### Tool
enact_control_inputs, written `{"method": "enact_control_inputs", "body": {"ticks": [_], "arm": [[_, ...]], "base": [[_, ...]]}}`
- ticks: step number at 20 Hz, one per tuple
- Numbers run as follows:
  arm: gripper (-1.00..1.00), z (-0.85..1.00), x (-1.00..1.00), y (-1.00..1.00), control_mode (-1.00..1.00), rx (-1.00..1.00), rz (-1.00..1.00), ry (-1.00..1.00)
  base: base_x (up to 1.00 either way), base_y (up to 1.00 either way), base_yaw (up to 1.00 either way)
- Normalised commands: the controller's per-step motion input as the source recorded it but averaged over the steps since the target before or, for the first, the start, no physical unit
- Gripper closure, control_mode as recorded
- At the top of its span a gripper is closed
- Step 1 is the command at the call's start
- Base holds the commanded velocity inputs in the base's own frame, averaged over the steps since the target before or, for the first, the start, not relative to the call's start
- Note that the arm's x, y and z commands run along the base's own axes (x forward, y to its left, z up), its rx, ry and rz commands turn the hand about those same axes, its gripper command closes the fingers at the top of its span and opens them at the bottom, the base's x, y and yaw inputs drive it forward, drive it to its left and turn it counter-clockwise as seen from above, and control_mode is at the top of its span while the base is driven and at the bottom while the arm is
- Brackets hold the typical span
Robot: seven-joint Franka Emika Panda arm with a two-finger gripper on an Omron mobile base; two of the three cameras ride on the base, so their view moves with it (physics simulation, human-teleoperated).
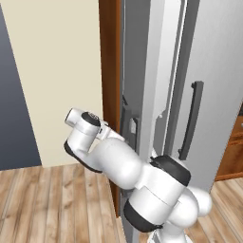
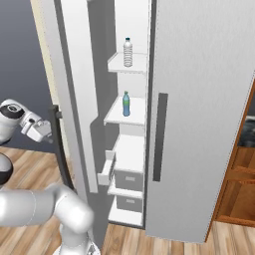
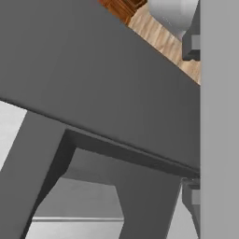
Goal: Take the bottled waters from the counter and place them in the freezer to freeze. Close the freezer door after placing the bottles.
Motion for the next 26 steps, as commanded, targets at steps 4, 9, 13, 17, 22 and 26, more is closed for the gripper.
{"method": "enact_control_inputs", "body": {"ticks": [4, 9, 13, 17, 22, 26], "arm": [[-1.00, 0.00, 0.00, -0.59, -1.00, 0.01, 0.00, 0.13], [-1.00, 0.00, 0.00, -0.74, -1.00, 0.06, 0.02, 0.11], [-1.00, 0.05, -0.01, -0.62, -1.00, 0.13, 0.07, 0.02], [-1.00, 0.00, 0.03, -0.80, -1.00, 0.06, 0.14, 0.00], [-1.00, 0.00, 0.01, -0.75, -1.00, 0.11, 0.14, 0.00], [-1.00, 0.03, 0.00, -0.33, -1.00, 0.08, 0.07, 0.01]], "base": [[0.00, 0.00, 0.00], [0.00, 0.00, 0.00], [0.00, 0.00, 0.00], [0.00, 0.00, 0.00], [0.00, 0.00, 0.00], [0.00, 0.00, 0.00]]}}
